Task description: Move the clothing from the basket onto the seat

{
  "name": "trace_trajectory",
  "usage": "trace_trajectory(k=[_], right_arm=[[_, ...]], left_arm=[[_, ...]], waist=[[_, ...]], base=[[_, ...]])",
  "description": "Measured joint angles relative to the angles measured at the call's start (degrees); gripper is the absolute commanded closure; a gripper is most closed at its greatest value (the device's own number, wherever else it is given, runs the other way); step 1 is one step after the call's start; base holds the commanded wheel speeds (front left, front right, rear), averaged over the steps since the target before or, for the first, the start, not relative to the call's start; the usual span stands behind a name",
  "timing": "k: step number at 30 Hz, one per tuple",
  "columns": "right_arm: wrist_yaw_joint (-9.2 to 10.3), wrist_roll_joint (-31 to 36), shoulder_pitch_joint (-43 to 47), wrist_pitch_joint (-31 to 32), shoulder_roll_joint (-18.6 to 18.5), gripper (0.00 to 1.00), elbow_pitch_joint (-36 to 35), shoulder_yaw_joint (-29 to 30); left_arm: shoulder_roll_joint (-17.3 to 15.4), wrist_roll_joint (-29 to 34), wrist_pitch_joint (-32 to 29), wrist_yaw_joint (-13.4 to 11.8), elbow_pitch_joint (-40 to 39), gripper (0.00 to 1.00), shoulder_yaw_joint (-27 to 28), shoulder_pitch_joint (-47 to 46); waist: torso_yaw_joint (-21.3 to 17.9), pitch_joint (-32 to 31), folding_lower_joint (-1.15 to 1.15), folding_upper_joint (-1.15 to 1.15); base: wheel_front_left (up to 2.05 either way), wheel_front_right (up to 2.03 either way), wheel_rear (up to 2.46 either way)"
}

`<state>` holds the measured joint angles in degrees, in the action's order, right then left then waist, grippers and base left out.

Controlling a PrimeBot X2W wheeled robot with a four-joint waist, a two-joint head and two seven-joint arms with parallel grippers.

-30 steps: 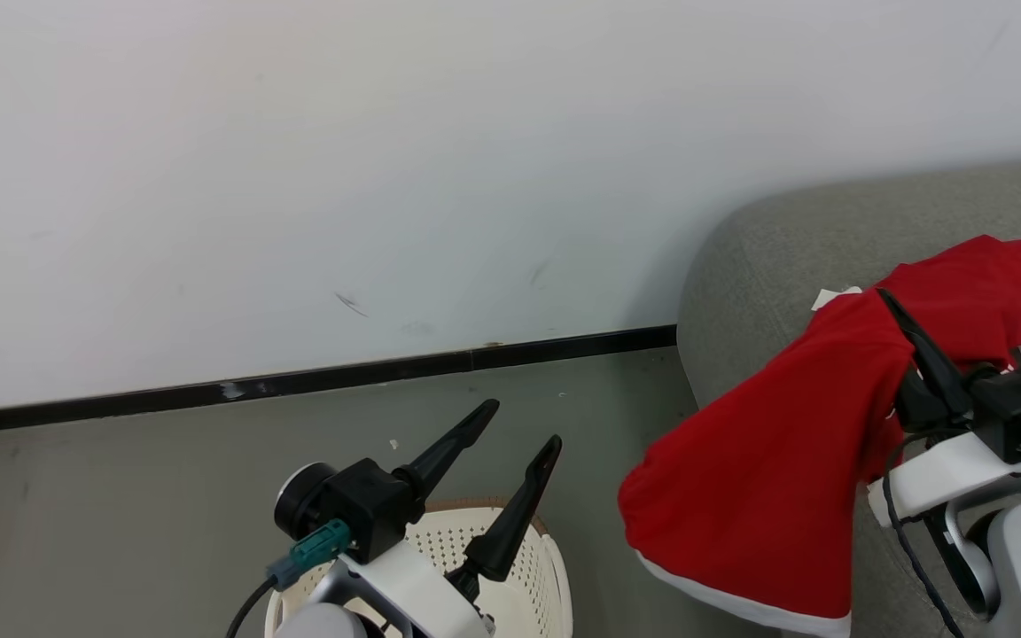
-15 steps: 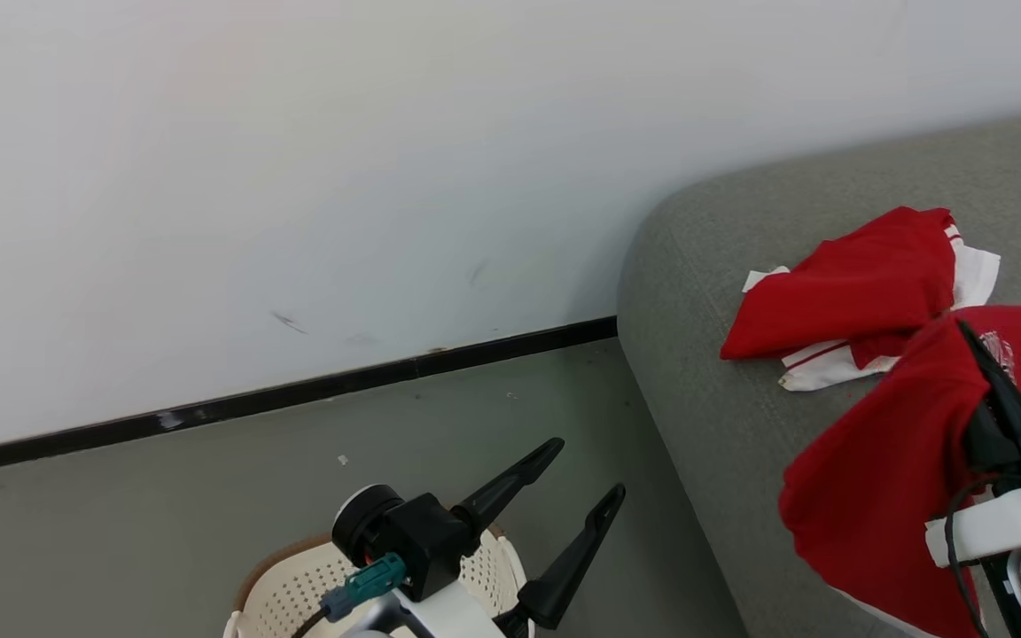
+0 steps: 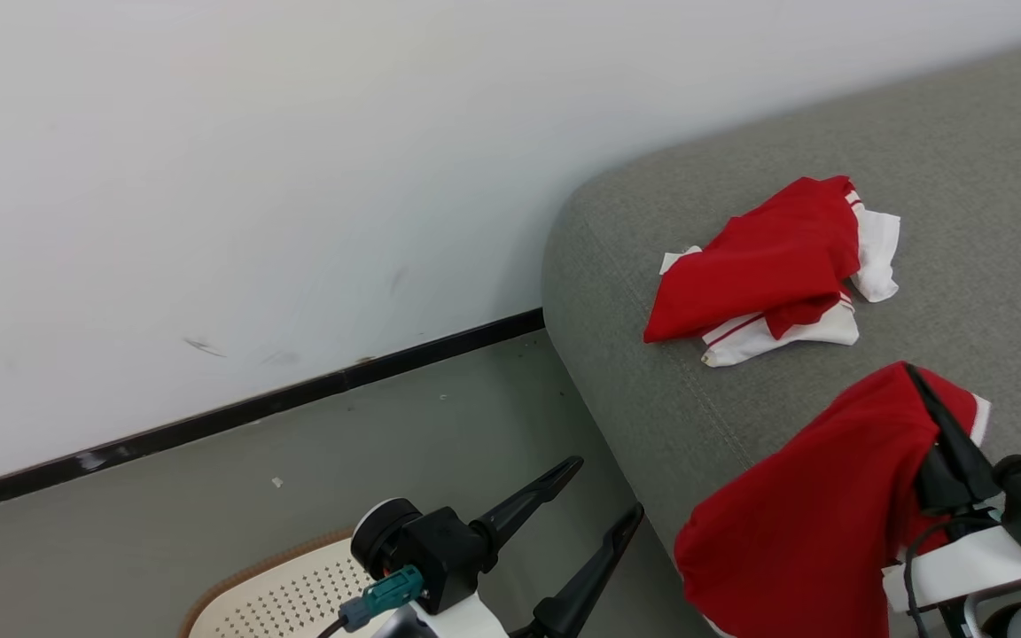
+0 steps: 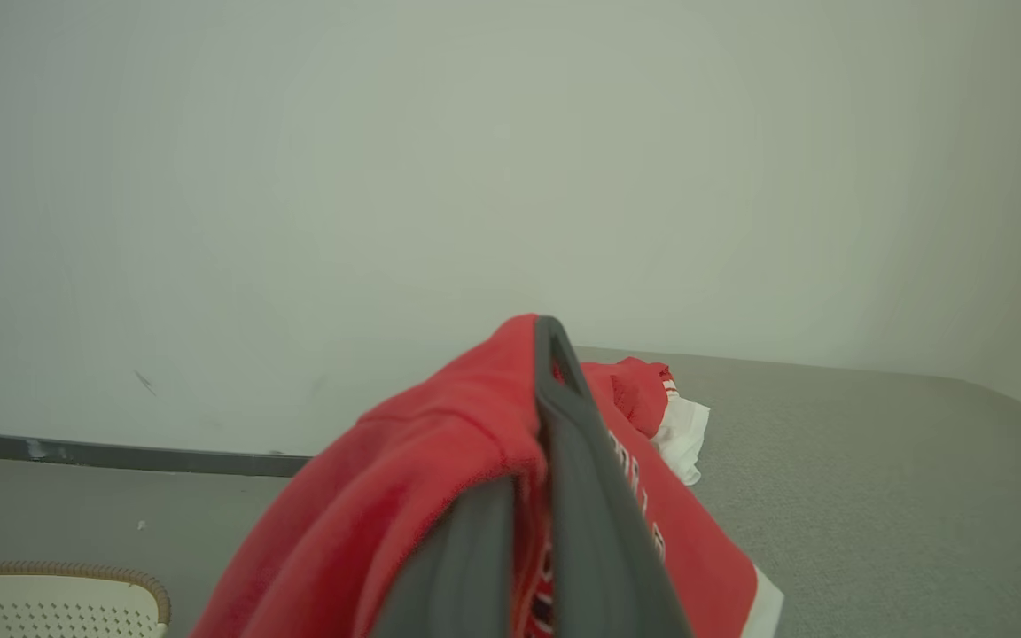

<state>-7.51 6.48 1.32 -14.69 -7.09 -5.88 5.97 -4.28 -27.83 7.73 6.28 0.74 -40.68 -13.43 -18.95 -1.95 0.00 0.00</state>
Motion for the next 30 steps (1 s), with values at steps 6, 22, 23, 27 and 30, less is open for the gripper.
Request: trace_trajectory(k=[6,22,23,27,30], right_arm=[[0.00,-4.70,-3.81,0.54,-0.91,1.00,2.42,-5.53],[0.00,-14.29,-35.02,10.22,-9.23,1.00,11.17,-9.15],[0.00,-14.75,-36.85,10.76,-9.27,1.00,12.27,-8.42],[0.00,-16.26,-42.79,12.38,-10.12,1.00,16.71,-5.69],[0.00,-16.47,-46.18,13.65,-11.45,1.00,20.41,-4.06]], left_arm=[[-0.31,0.11,0.26,-0.01,0.27,0.00,0.58,-0.02],[-3.98,3.39,0.49,-4.46,-3.46,0.00,6.19,-0.48],[-4.33,3.70,0.48,-4.70,-3.85,0.00,6.36,-0.70],[-5.65,5.08,0.00,-5.63,-5.26,0.00,6.82,-1.54],[-6.26,5.89,-0.54,-6.16,-6.27,0.00,6.93,-1.54]], waist=[[-2.51,0.69,0.00,0.00],[-4.31,5.85,0.00,0.00],[-4.16,6.25,0.00,0.00],[-3.34,7.81,0.00,0.00],[-2.49,8.93,0.00,0.00]], base=[[0.00,0.00,0.00],[0.00,0.00,0.00],[0.00,0.00,0.00],[0.00,0.00,0.00],[0.00,0.00,0.00]])
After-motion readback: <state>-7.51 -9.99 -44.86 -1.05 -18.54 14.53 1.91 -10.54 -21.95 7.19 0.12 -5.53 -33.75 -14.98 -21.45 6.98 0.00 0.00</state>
